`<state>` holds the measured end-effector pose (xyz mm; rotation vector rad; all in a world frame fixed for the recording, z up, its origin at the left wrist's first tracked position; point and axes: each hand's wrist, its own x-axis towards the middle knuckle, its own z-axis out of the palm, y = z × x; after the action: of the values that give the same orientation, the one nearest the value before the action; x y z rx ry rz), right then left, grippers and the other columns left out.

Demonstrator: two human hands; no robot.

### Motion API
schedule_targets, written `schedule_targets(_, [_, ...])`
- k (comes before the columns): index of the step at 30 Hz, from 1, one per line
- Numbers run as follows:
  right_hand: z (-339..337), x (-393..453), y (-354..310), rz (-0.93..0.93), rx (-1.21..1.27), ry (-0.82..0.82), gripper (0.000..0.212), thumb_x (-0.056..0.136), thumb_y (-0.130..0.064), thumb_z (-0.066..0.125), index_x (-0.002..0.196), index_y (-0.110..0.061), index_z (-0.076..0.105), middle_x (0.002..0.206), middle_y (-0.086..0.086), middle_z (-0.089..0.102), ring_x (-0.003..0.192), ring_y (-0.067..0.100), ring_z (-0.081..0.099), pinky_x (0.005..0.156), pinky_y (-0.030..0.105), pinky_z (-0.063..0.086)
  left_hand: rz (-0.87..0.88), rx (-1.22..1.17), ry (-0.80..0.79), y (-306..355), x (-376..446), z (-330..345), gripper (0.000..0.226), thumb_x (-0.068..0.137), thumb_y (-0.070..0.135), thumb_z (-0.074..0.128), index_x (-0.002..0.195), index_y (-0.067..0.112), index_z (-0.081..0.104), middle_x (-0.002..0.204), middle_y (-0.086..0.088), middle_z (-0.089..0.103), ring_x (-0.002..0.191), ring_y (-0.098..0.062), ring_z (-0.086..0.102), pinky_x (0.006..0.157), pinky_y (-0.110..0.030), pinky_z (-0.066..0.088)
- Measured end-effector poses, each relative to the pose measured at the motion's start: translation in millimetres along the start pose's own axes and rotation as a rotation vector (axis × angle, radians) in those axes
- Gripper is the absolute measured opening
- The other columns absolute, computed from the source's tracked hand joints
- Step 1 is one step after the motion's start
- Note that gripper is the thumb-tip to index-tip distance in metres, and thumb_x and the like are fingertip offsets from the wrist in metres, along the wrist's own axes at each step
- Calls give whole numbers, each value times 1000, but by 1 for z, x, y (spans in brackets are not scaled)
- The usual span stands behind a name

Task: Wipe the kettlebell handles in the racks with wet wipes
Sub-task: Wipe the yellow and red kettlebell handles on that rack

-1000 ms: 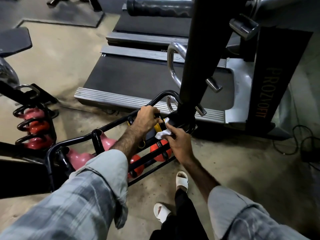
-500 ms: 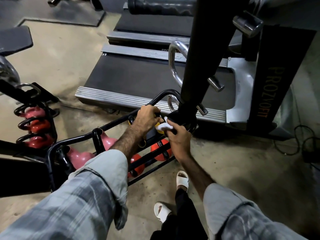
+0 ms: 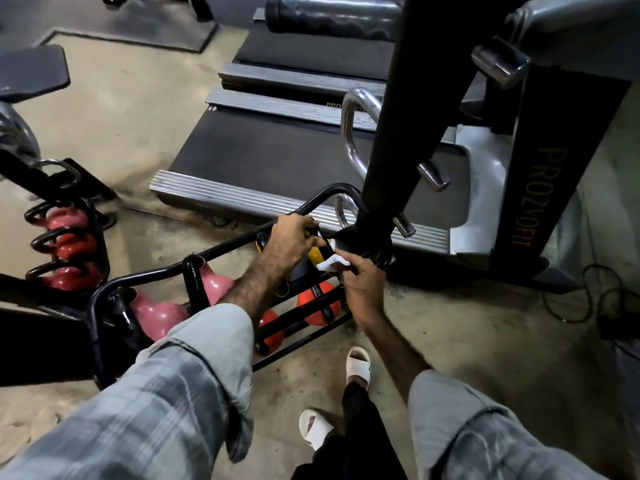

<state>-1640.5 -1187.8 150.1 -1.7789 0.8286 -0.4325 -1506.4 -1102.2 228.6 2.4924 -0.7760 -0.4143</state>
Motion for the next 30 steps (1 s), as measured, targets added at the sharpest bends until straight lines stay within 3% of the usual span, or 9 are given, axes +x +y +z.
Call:
schedule_targets(5, [-4,-4,4,-34,85,16,30,75,2,67,95,-18,77,95,-5,72,88,6,67,79,27,53,-25,-70,31,-1,-5,7,41,67,26,81,105,16,72,104,-5,72,104,-24,64,86,-37,52])
schedule_targets(10, [-5,1,-7,-31,84,12,31,73,2,66,88,-24,77,90,-6,72,84,5,67,77,25,54,-40,-82,14,-5,-5,9,36,68,27,79,103,19,72,99,0,72,100,-21,65,82,-33,52])
schedule_targets(14, [3,33,-29,-102,41,-63,24,74,1,67,91,-12,78,91,0,74,86,12,68,78,25,53,6,-119,43,-5,-7,11,23,78,24,71,101,23,74,92,1,72,96,-19,66,77,-31,51])
schedule_targets(17, [-1,33,-20,-90,12,-98,28,75,3,64,93,-14,77,92,-2,73,87,10,68,79,22,53,-44,-189,63,-9,-9,16,31,82,9,64,110,21,71,114,-2,70,114,-18,61,95,-32,50])
schedule_targets(19, [-8,32,-16,-94,-27,-139,27,76,-1,67,93,-19,77,91,-7,72,86,7,67,77,19,52,-107,-295,103,-5,-19,17,37,84,1,58,118,14,66,122,-1,66,116,-10,58,101,-18,42])
schedule_targets(21, [-14,34,-18,-150,-65,-156,26,76,-3,71,95,-19,77,93,-7,73,85,3,66,76,16,50,-187,-421,206,4,-35,21,36,88,1,56,123,9,62,115,1,66,107,-5,56,87,0,35])
schedule_targets(22, [-15,39,-25,-202,-87,-180,27,75,-1,71,97,-17,77,94,-6,73,85,2,65,77,14,49,-254,-468,283,8,-46,25,35,89,3,57,123,9,61,113,1,66,105,-6,57,83,2,33])
schedule_targets(27, [-17,63,-51,-439,-196,-316,17,76,-3,72,91,-11,75,90,0,74,83,7,65,77,17,47,-408,-597,307,26,-79,65,32,78,22,75,108,14,66,93,5,68,88,-6,63,76,-10,42])
schedule_targets(30, [-23,69,-47,-591,-220,-371,7,80,-2,72,85,-6,74,86,5,72,83,0,59,78,16,46,-469,-670,387,40,-74,75,33,75,27,76,106,19,68,91,7,71,84,-4,63,70,-11,43])
